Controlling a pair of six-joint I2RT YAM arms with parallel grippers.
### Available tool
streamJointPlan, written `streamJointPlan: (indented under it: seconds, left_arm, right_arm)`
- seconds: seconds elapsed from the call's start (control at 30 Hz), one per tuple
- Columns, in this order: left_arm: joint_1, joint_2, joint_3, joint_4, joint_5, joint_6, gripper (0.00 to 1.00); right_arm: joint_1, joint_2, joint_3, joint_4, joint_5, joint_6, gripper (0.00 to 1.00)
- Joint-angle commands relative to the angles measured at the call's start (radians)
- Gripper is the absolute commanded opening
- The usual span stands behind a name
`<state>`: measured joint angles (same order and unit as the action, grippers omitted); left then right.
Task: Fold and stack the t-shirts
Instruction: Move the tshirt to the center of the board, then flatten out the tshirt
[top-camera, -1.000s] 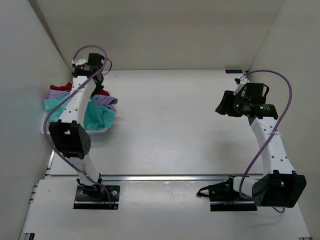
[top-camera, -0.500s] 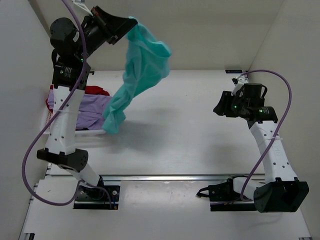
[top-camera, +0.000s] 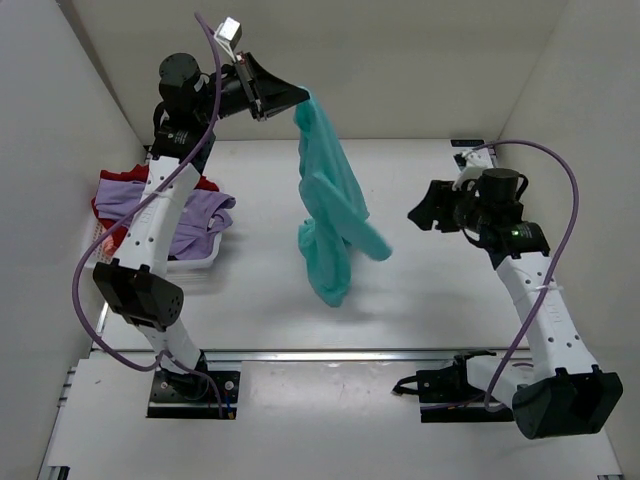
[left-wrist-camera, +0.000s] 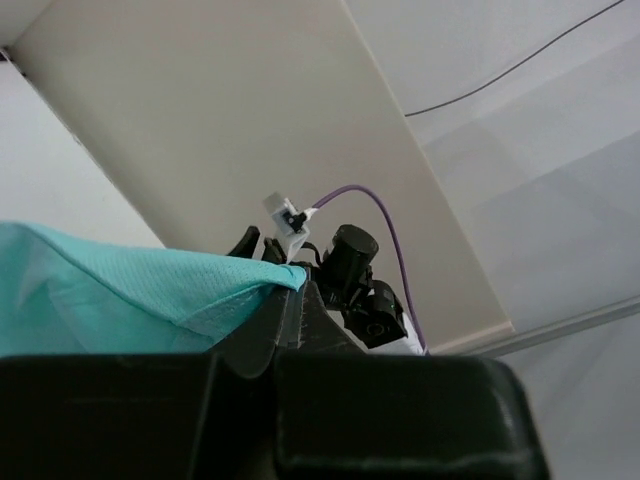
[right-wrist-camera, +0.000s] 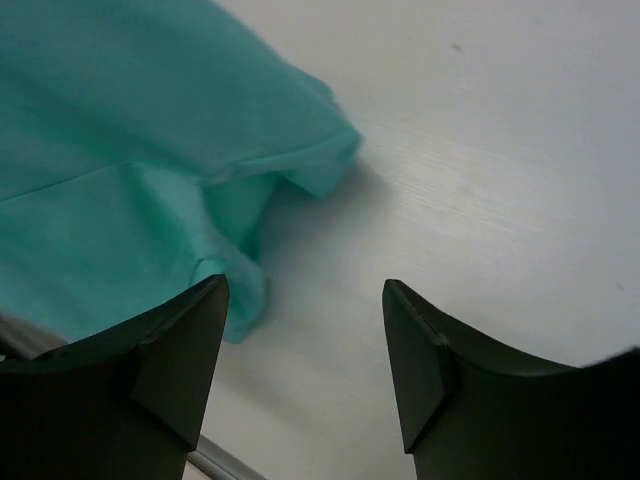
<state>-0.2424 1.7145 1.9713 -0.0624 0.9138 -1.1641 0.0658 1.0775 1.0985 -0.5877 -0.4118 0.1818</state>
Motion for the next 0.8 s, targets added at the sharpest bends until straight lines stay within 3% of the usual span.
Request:
streamJointPlan:
  seconds: [0.0, 0.03, 0.13, 0.23, 0.47, 0.67, 0.77]
  left_arm:
    - [-0.014, -0.067, -0.009, 0.009, 0.045, 0.017, 0.00]
    - [-0.009, -0.069, -0.035, 0.015, 0.051, 0.012, 0.00]
    - [-0.009, -0.082, -0.057, -0.017, 0.051, 0.035, 0.00]
    - [-0.003, -0.086, -0.069, -0.046, 0.046, 0.050, 0.00]
    - [-0.008, -0.095, -0.084, -0.125, 0.002, 0.110, 0.00]
    - [-0.023, -0.089, -0.074, -0.171, -0.053, 0.132, 0.00]
    - [-0.028, -0.089, -0.078, -0.183, -0.064, 0.139, 0.00]
  right_arm:
    - [0.136, -0.016, -0.023, 0.294, -0.076, -0.010, 0.61]
    - [0.187, -0.002, -0.025, 0.352, -0.068, -0.027, 0.67]
    - [0.258, 0.054, -0.002, 0.426, -0.064, -0.064, 0.70]
    - [0.409, 0.101, 0.020, 0.469, -0.021, -0.123, 0.75]
    - [0.647, 0.208, 0.032, 0.620, 0.198, -0.248, 0.83]
    - [0.796, 0.280, -0.031, 0.819, 0.508, -0.301, 0.96]
    - [0.796, 0.341, -0.011, 0.873, 0.530, -0.262, 0.96]
